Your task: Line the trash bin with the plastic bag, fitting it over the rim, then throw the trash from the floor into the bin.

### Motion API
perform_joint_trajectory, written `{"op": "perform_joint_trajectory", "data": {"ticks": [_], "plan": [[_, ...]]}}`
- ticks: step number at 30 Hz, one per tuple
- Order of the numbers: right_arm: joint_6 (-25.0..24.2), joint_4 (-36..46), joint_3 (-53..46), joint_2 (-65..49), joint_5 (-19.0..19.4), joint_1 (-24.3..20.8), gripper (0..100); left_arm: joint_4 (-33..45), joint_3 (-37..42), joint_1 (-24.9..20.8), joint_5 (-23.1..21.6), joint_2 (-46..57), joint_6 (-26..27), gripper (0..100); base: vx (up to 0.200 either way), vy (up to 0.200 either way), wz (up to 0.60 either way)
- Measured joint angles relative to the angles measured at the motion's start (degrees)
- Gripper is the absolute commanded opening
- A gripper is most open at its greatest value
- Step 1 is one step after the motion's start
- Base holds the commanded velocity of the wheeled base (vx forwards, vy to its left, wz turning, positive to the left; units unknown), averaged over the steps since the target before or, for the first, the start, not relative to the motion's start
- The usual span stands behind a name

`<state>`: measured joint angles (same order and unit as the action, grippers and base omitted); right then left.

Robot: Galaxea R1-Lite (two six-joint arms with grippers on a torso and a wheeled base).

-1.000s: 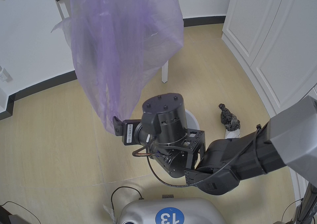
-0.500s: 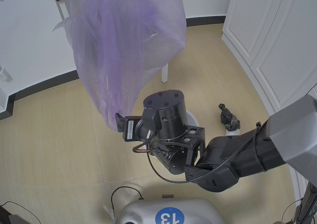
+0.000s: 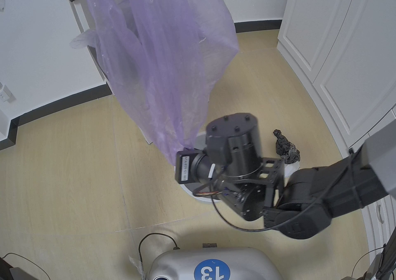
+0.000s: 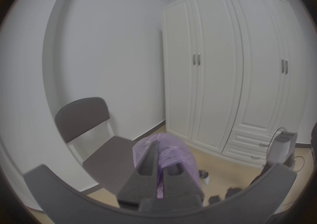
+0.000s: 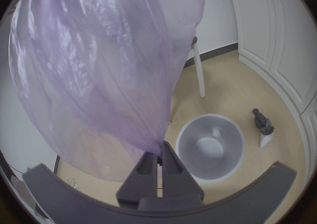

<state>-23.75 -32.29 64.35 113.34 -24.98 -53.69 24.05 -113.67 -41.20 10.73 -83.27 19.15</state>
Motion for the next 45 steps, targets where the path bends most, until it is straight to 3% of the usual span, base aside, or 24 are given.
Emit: {"op": "perform_joint_trajectory", "data": {"ticks": [5,11,16,20,29,38,45], "plan": [[1.2,5.3,-6.0,-8.6,2.9,4.4,0,4.2,6.7,7.6,-6.4,2.4,-2.8,0,0.0,0.0,0.0],[4.0,16.7,-11.0,-19.7,7.3,10.2,0,6.3,21.8,15.8,-13.7,6.1,-4.6,0,0.0,0.0,0.0],[10.6,23.5,-13.5,-28.2,11.7,17.1,0,6.4,33.0,19.5,-17.4,9.1,-5.4,0,0.0,0.0,0.0],[18.8,25.1,-13.8,-32.0,13.3,21.3,0,3.0,41.0,20.3,-20.6,10.8,-5.5,0,0.0,0.0,0.0],[27.1,24.9,-9.4,-32.1,16.1,23.0,0,-16.9,51.6,16.8,-24.6,10.0,-5.9,0,0.0,0.0,0.0],[34.0,21.9,-3.4,-24.8,25.8,20.2,0,-48.3,57.2,4.9,-23.6,-3.0,-11.5,0,0.0,0.0,0.0],[35.0,19.5,-0.5,-16.9,32.8,19.3,0,-58.5,57.0,0.2,-21.4,-15.3,-16.3,0,0.0,0.0,0.0]]}}
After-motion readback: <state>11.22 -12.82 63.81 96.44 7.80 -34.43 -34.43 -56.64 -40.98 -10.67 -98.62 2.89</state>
